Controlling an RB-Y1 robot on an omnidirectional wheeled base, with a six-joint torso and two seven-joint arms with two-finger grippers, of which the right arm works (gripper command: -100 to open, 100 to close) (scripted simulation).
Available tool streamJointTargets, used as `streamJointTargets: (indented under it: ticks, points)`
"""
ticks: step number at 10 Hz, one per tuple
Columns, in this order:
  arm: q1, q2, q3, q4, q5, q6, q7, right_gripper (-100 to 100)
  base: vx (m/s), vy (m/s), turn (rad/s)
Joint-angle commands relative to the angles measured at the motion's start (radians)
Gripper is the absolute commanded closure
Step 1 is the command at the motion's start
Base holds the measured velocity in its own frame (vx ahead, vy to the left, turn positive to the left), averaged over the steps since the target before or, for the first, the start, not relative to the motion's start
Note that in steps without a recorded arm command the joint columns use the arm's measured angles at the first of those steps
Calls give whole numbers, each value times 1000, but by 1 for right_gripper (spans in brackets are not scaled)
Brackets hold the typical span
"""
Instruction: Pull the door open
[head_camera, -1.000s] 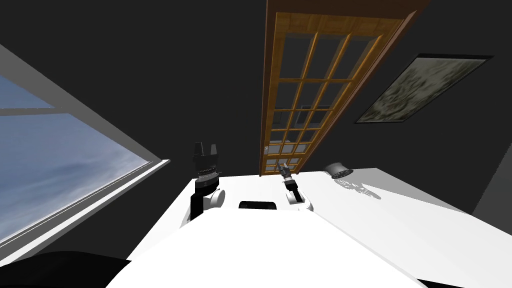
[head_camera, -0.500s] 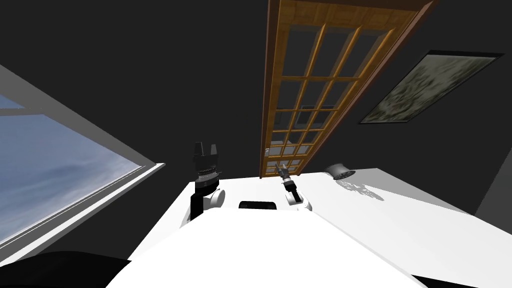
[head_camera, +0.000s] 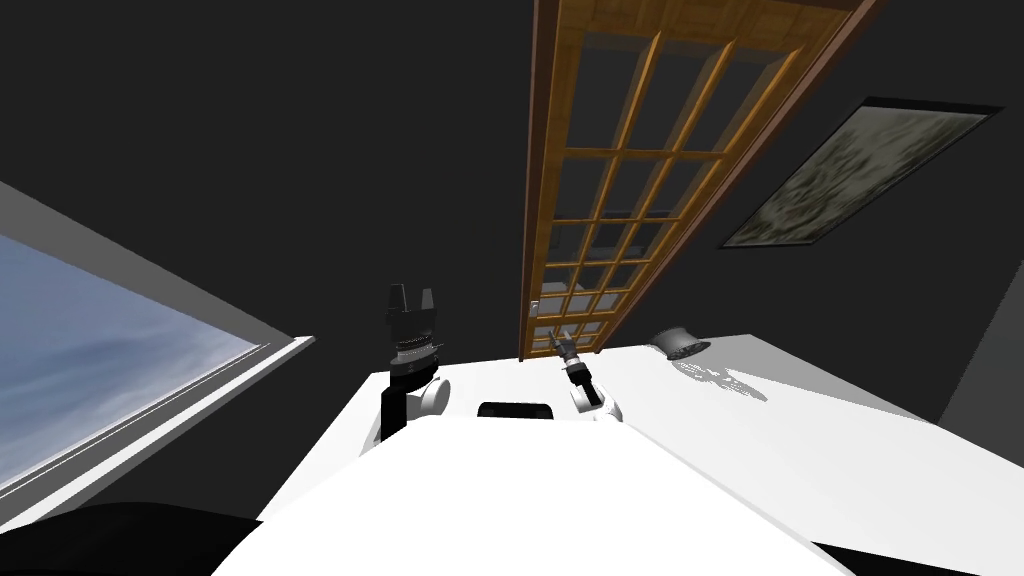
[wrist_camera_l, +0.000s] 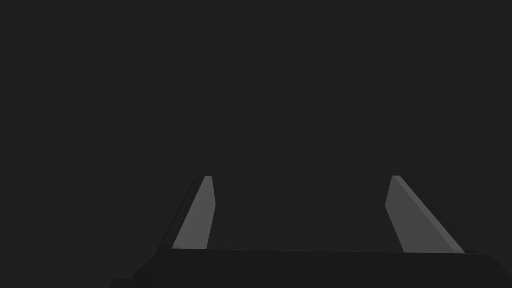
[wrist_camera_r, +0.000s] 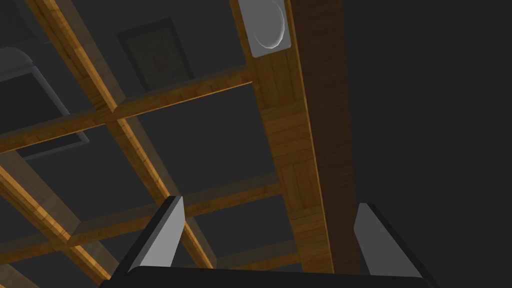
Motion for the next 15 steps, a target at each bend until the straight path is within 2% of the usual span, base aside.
streamJointTargets:
  ticks: [1,8,11,13,15]
  points:
    - [-13,-1,2,35,7,-11,24,-100,98,33,-44]
    - [-60,-3,7,160,31,-50,110,-100,92,32,-69]
    - [-93,-3,12,246,48,-77,169,-100,103,82,-153]
    - [-96,-3,12,256,50,-80,176,-100,84,59,-38]
    - [-115,-3,14,306,60,-96,210,-100,63,94,-164]
